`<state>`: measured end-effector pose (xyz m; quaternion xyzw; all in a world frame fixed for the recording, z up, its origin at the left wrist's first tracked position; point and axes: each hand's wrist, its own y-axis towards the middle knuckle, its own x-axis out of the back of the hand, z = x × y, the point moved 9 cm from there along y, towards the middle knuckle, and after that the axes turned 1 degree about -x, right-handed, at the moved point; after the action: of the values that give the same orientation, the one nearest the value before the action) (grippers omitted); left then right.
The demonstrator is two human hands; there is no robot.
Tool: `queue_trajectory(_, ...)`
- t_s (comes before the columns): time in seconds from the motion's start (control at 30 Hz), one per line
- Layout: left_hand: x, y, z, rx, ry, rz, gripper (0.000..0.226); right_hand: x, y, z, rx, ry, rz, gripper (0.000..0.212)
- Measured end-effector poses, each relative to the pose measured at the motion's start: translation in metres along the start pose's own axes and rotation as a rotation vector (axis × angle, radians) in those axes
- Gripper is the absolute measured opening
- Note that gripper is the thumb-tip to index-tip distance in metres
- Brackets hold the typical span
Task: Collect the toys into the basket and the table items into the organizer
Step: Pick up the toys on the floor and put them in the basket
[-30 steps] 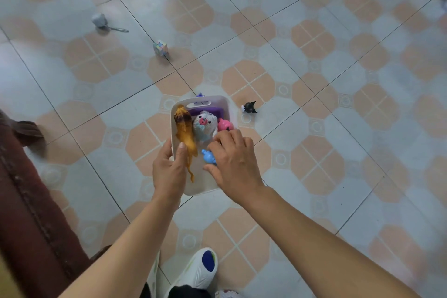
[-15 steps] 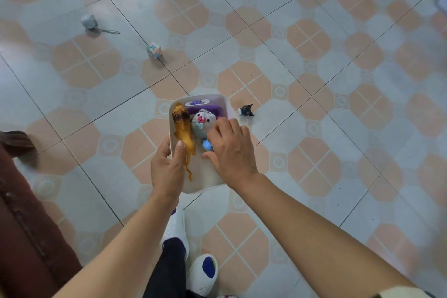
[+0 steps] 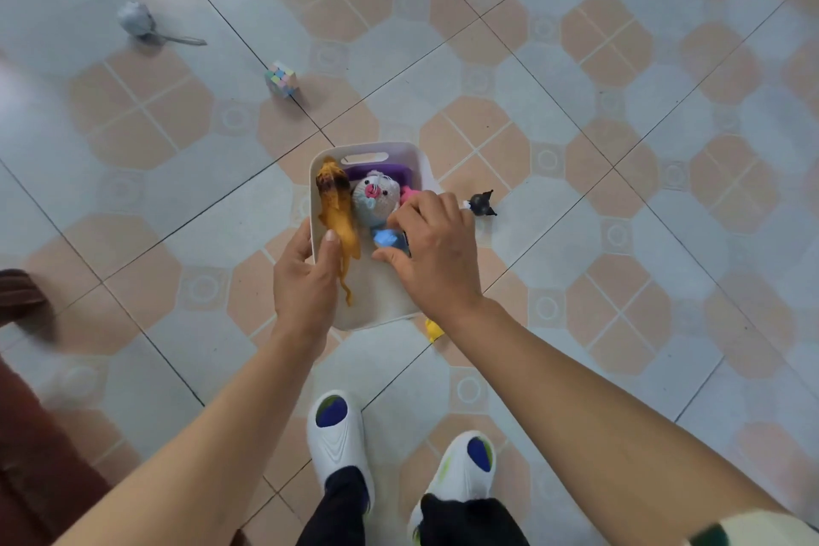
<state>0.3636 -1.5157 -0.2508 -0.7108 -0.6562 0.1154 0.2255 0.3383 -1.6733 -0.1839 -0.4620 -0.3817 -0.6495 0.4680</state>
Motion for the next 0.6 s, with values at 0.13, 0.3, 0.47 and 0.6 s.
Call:
queue_trajectory(0.13, -0.002, 0.029, 0.03, 0.021, 0.014, -0.022, 0.024, -0.03, 0.018, -0.013, 0.031, 0.03, 0.0, 0.04)
queue_trajectory(0.3, -0.012, 0.063, 0.07, 0.041, 0.01, -0.061, 0.022, -0.07, 0.033, -0.037, 0.086, 0.11, 0.007, 0.043)
queue_trajectory(0.47, -0.019, 0.094, 0.13, 0.04, 0.036, -0.074, 0.021, -0.12, 0.028, -0.109, -0.057, 0.324, -0.053, 0.021)
queue_trajectory(0.6, -0.017, 0.11, 0.185, 0.043, 0.072, -0.08, 0.021, -0.194, -0.001, -0.157, -0.139, 0.375, 0.079, 0.014)
